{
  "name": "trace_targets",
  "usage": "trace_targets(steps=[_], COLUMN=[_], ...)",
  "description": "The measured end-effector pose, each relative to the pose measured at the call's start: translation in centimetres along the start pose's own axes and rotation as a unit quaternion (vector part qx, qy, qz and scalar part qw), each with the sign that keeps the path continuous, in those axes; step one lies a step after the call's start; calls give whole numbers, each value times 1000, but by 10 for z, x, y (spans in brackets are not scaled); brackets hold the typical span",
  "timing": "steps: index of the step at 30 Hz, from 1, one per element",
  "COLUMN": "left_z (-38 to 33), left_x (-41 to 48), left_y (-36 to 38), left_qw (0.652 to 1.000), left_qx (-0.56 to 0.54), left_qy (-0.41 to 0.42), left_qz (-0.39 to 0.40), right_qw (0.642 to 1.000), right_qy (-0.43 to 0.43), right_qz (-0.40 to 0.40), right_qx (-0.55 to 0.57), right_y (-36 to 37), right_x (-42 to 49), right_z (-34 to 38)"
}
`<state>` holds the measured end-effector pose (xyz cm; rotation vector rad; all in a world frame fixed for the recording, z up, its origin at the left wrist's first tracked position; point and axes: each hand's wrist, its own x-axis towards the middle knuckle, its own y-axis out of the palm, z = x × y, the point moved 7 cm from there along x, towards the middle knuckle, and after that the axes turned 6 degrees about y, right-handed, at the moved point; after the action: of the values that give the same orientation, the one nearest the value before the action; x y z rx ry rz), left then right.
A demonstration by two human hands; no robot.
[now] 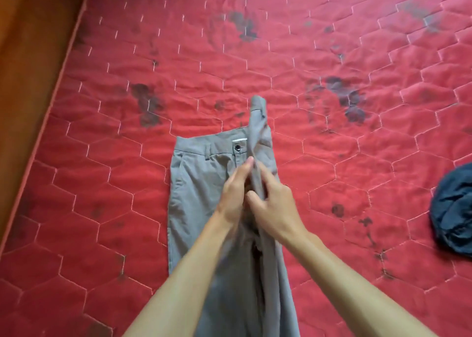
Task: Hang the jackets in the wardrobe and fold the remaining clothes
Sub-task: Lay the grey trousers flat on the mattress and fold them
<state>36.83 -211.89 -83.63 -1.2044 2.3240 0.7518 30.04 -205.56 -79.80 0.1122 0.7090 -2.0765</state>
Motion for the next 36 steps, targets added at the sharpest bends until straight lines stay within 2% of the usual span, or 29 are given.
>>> trace_targets(steps=[3, 5, 7, 8, 10, 12, 13, 14, 16, 19, 23, 25, 27, 29, 30, 31, 34, 36], left_z=[-43, -52, -53, -49, -33, -13, -6, -1, 4, 4, -3, -5, -5, -5, -3, -2, -1, -2], left_x=[12, 20, 25, 28, 35, 42, 45, 47, 50, 54, 57, 58, 58, 58, 57, 56, 55, 57], left_y=[-34, -66, -94, -109, -140, -170, -181, -189, -196, -198, -197, -198, -199, -200, -199, -199, -201, -206], left_qw=[997, 996, 997, 997, 993, 988, 987, 985, 984, 984, 987, 989, 989, 989, 988, 987, 983, 977], left_qx=[77, 58, 18, 4, -16, -22, -15, -7, -2, 3, 5, 7, 11, 21, 28, 34, 60, 100], left_qy=[-9, -15, -40, -57, -88, -100, -92, -83, -72, -68, -56, -55, -53, -44, -40, -36, -19, 7], left_qz=[-24, -58, -61, -59, -75, -113, -134, -150, -163, -167, -148, -138, -137, -143, -148, -154, -174, -188], right_qw=[993, 987, 986, 989, 997, 986, 975, 964, 945, 920, 898, 849, 805, 810, 811, 797, 694, 649], right_qy=[-59, -61, -39, -29, 1, 96, 165, 233, 327, 371, 402, 459, 487, 487, 497, 505, 516, 493], right_qz=[103, 149, 155, 123, -13, -132, -148, -131, -30, 117, 173, 261, 338, 308, 255, 198, 70, 9], right_qx=[-28, -16, 43, 71, 79, 42, 16, -10, -10, 48, 41, -3, 16, 104, 175, 266, 498, 579], right_y=[48, 68, 75, 71, 53, 33, 27, 27, 36, 55, 57, 61, 72, 80, 82, 84, 92, 87], right_x=[-5, -4, -4, -2, 3, 5, 7, 9, 13, 6, -25, -50, -73, -78, -78, -78, -83, -87], right_z=[36, 44, 41, 37, 12, -28, -52, -74, -108, -117, -123, -131, -130, -128, -129, -132, -131, -134])
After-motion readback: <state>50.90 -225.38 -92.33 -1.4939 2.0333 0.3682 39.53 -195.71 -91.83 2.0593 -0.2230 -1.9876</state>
